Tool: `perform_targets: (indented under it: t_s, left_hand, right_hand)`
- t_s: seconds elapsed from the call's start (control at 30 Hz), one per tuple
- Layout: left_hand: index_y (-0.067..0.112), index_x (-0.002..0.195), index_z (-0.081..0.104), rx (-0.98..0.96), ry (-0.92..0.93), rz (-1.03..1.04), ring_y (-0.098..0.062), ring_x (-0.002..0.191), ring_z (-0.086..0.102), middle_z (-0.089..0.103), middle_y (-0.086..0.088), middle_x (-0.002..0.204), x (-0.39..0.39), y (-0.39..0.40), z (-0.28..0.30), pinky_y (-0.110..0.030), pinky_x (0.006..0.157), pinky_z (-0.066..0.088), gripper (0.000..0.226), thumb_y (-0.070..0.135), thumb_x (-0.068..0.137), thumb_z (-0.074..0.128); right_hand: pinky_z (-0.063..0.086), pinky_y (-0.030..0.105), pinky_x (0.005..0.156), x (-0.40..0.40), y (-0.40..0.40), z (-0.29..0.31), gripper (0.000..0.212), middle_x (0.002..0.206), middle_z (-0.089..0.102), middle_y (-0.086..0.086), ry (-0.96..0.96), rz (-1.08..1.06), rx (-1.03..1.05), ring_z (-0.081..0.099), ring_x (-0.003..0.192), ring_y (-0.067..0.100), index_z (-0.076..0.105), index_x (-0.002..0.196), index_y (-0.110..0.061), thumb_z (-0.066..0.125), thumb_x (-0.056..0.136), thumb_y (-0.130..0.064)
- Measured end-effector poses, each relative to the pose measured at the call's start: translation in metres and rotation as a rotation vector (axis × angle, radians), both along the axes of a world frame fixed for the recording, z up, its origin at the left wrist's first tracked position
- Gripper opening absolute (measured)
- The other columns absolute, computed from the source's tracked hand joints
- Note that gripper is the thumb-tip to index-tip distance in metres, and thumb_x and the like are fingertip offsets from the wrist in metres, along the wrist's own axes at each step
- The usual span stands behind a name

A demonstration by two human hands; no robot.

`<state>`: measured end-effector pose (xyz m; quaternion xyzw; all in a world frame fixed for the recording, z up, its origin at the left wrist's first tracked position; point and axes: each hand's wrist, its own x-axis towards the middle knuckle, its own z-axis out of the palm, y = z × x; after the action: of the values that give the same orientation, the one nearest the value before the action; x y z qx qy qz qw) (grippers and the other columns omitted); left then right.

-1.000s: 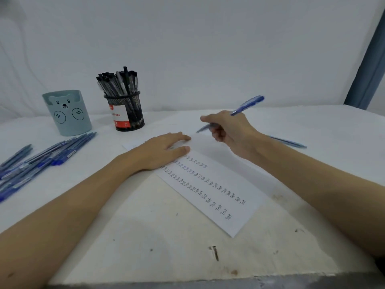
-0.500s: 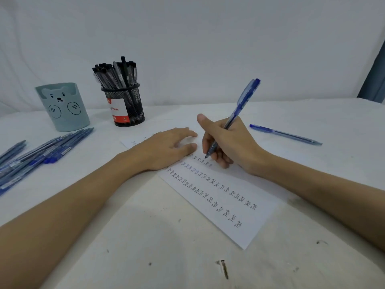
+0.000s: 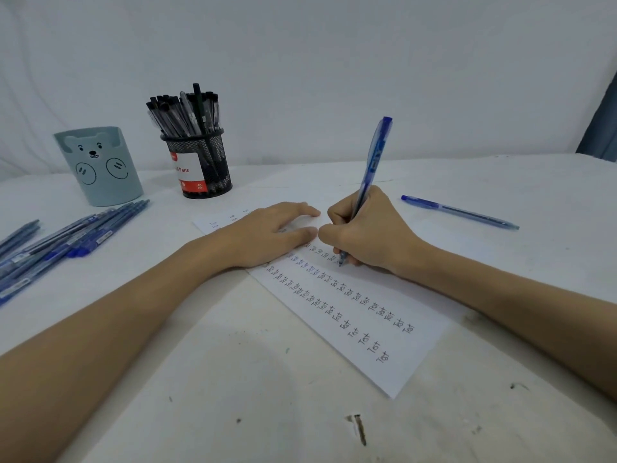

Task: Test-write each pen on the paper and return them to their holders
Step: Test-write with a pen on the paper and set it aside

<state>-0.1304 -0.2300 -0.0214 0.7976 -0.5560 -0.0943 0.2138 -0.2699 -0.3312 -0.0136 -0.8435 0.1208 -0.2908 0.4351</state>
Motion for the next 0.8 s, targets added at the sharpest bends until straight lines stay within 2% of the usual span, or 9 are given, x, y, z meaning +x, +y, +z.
perform_targets:
  t_s: [0.13,0.27,0.5,0.7,0.8]
  left_hand:
    - [0.032,0.14,0.036,0.009,-0.024,0.031,-0.01,0.137,0.029,0.032,0.012,0.149,0.0018,-0.0001,0.0002,-0.026,0.108,0.024,0.05,0.049,0.094,0.044]
    - [0.03,0.143,0.032,0.029,-0.021,0.067,-0.006,0.138,0.025,0.027,0.012,0.152,0.0036,0.0023,0.0015,-0.023,0.109,0.019,0.056,0.05,0.092,0.043]
    - [0.031,0.144,0.032,-0.011,-0.058,0.072,-0.007,0.139,0.024,0.025,0.012,0.153,-0.0001,0.0054,-0.0031,-0.024,0.11,0.019,0.056,0.053,0.092,0.04]
    - [0.035,0.14,0.037,-0.037,-0.042,0.087,-0.005,0.137,0.028,0.03,0.015,0.151,0.0018,0.0083,-0.0049,-0.024,0.109,0.021,0.052,0.053,0.091,0.042]
    - [0.034,0.14,0.037,-0.038,-0.039,0.08,-0.005,0.137,0.027,0.03,0.015,0.15,0.0011,0.0079,-0.0041,-0.024,0.109,0.022,0.052,0.053,0.091,0.042]
  right_hand:
    - [0.029,0.026,0.046,0.0003,0.001,0.0,0.05,0.035,0.016,-0.01,-0.008,-0.002,-0.023,0.037,0.056,0.022,0.021,0.044,-0.017,0.053,0.073,0.007]
    - [0.028,0.018,0.036,0.0001,-0.0001,0.0003,0.049,0.041,0.016,-0.005,-0.01,0.004,-0.01,0.045,0.049,0.019,0.022,0.044,-0.017,0.055,0.073,0.005]
    - [0.029,0.017,0.034,0.0003,-0.0013,0.0006,0.051,0.038,0.016,-0.006,0.005,-0.018,-0.004,0.047,0.043,0.015,0.022,0.043,-0.017,0.057,0.074,0.004]
    - [0.029,0.019,0.038,0.0005,0.0001,0.0008,0.05,0.035,0.016,-0.01,-0.008,0.0,-0.054,0.04,0.055,0.02,0.021,0.043,-0.017,0.056,0.074,0.004]
    - [0.03,0.016,0.034,0.0004,-0.0006,0.0007,0.05,0.034,0.018,-0.01,0.009,0.005,-0.029,0.045,0.051,0.021,0.022,0.043,-0.016,0.055,0.075,0.005]
